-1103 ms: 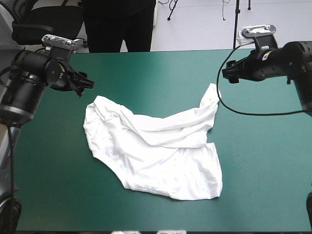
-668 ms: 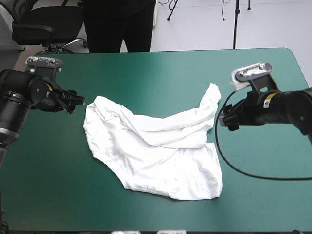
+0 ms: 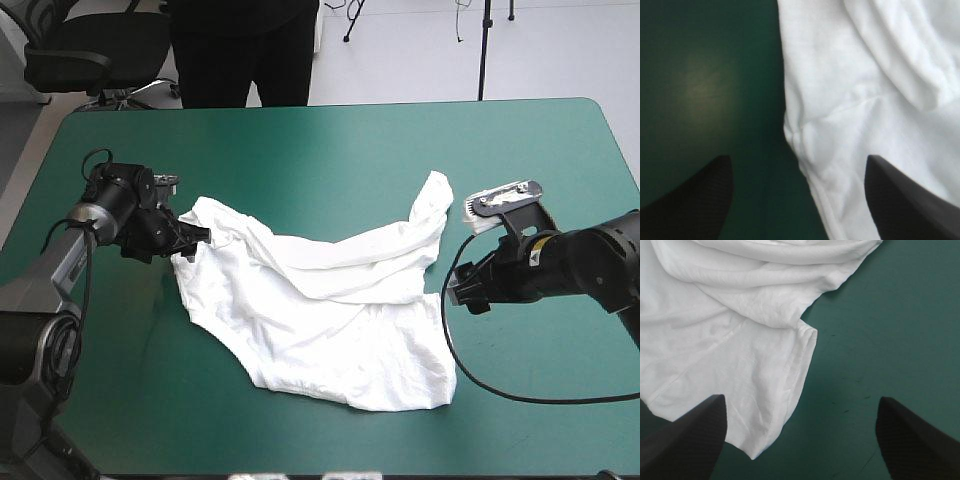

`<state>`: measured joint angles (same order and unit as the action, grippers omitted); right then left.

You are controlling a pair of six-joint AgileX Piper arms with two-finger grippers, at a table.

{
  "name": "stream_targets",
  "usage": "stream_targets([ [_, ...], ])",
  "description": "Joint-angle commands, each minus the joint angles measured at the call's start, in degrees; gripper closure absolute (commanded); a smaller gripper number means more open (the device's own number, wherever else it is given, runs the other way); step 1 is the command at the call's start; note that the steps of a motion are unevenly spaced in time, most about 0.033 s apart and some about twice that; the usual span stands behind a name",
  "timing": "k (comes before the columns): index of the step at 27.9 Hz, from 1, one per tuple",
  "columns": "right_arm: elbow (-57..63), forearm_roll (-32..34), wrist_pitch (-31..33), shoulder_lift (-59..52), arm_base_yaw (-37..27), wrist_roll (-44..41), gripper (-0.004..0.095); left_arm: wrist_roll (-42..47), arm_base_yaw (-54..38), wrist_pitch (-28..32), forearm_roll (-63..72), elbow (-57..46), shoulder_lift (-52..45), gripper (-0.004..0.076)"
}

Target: Fold the cloth

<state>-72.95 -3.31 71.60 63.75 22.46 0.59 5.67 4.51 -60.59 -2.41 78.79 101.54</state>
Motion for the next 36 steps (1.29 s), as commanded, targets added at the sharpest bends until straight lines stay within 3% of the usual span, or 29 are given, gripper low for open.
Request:
stream_targets([
  [1,-0.5,0.2,-1.3,-1.0,0.6,0.0,0.0161,-0.3,0.0,2.1,1.0,1.2,0.9,0.0197],
  [4,-0.4,0.2,-1.4,-0.4,0.6,0.0,0.0161,-0.9,0.0,3.2,2.4,1.2,2.9,0.0253],
  [18,16.7,-0.7,-7.0,2.7,0.6,-1.0,0.016,-2.8,0.0,5.1,5.7,1.2,4.0,0.0731],
  [26,23.4,-7.9,-13.3,8.0,0.6,0.8,0.0161,-2.9,0.0,5.2,5.7,1.2,4.0,0.0733],
  [36,23.6,-4.5,-18.2,17.0,4.7,-0.9,0.0166,-3.0,0.0,5.5,5.7,1.2,4.0,0.0733],
])
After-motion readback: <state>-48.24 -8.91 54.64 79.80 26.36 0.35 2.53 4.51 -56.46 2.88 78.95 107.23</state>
